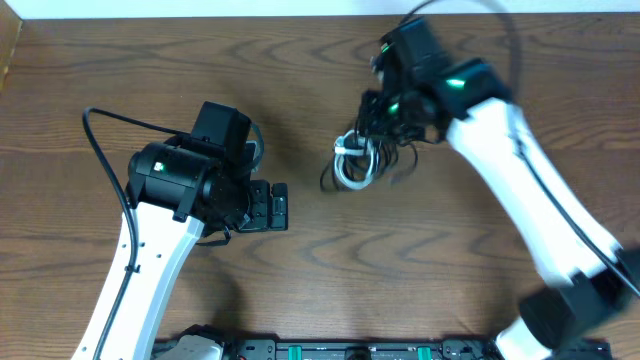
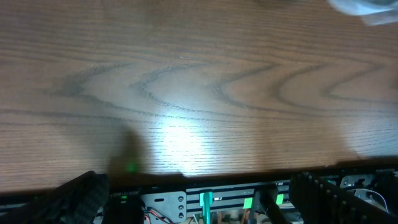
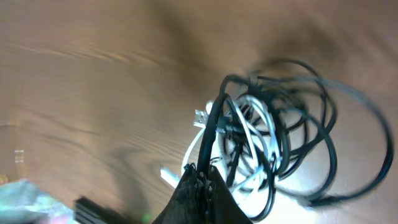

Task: Untangle cables
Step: 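Lift the grasped cables with the right gripper and pull them upward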

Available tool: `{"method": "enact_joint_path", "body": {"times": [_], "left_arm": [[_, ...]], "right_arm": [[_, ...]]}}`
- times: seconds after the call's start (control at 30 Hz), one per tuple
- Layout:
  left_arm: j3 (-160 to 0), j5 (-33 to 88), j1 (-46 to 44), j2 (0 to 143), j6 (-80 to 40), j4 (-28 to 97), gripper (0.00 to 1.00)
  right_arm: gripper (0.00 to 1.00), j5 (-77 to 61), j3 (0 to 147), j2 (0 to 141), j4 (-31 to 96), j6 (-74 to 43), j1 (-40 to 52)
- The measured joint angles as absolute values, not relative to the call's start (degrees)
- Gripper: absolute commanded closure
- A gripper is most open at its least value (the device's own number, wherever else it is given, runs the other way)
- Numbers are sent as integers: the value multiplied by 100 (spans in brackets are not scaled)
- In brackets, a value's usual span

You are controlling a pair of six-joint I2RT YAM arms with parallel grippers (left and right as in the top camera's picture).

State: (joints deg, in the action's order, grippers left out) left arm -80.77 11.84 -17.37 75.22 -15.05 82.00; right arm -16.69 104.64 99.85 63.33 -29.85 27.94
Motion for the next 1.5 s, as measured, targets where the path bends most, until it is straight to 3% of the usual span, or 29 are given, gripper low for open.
{"method": "enact_joint_path", "body": {"times": [0.17, 0.37, 0.63, 0.73, 0.93, 1.03, 1.13, 1.4, 1.5], "left_arm": [[-8077, 1184, -1737, 7522, -1505, 8200, 2], [-8077, 1186, -1737, 7522, -1505, 8202, 2], [-8077, 1184, -1737, 7522, -1505, 8200, 2], [-8077, 1184, -1737, 7522, -1505, 8200, 2], [-8077, 1184, -1737, 7522, -1505, 8197, 2], [-8077, 1186, -1737, 7522, -1505, 8202, 2], [-8077, 1184, -1737, 7522, -1505, 8202, 2], [-8077, 1184, -1737, 7522, -1505, 8200, 2], [-8077, 1186, -1737, 7522, -1505, 8202, 3]], "right_arm": [[98, -1369, 10663, 9102, 6407, -2641, 2827], [99, -1229, 10582, 9299, 6632, -2668, 2851], [99, -2899, 10429, 9647, 5852, -2759, 2886], [98, -2917, 10451, 9557, 5717, -2827, 2871], [99, -132, 10508, 9419, 7172, -3586, 3068], [99, 497, 10506, 9522, 7338, -3793, 3188], [99, 23, 10503, 9664, 6888, -3498, 3214], [98, -2985, 10661, 9734, 5675, -2902, 2762], [98, -3214, 10757, 9701, 5745, -2899, 2569]]}}
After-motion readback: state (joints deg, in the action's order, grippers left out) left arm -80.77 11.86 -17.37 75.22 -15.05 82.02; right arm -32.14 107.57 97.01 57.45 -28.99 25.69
